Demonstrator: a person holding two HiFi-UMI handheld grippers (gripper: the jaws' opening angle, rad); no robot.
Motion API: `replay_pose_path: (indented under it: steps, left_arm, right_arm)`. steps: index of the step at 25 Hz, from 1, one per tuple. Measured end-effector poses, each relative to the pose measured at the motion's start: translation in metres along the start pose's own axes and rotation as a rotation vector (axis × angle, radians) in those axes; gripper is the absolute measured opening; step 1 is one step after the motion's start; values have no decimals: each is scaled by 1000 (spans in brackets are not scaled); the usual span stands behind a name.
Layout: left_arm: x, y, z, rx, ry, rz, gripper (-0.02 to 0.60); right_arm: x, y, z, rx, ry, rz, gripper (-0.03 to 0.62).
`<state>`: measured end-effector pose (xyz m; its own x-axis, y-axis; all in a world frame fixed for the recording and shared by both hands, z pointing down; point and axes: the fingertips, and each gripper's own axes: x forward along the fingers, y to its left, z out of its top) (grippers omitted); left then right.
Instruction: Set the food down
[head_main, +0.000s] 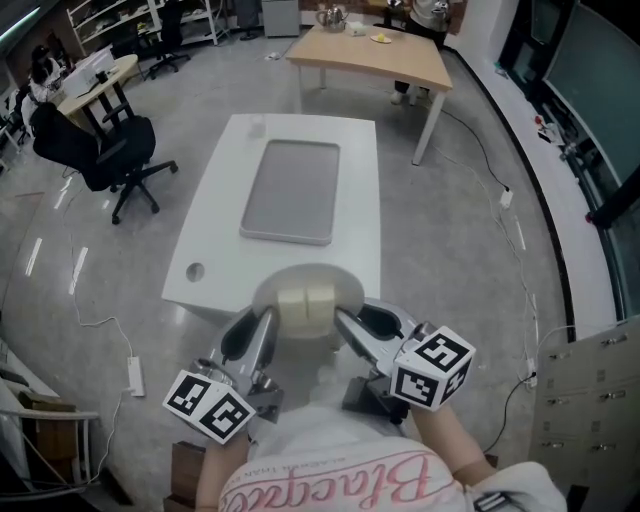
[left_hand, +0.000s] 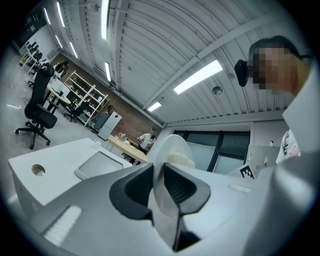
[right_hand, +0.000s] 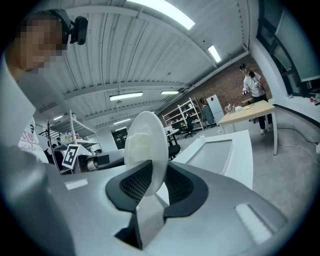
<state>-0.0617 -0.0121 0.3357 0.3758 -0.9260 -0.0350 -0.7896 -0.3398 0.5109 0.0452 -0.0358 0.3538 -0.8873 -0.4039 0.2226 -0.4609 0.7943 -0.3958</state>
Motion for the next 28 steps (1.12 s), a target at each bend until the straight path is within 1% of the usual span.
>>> replay_pose_path:
  steps: [5,11,15,21,28]
  left_arm:
    - [29,12,-1,-11,16,19,63]
    - [50,31,-11,-57,30,37,63]
    - [65,42,-9,-79,37,41,63]
    - [97,81,1,-84,62,62,72]
    - [154,134,-5,-108,142,51,80]
  right_arm:
    - [13,-28,14,-4,3,-10,84]
    - [29,-53,18,28,13,-5,81]
    - [38,-65,28,35,-1,-11,80]
    - [77,-89,40,12,1,-72,81]
    - [124,-141,47,3,46,-163,86]
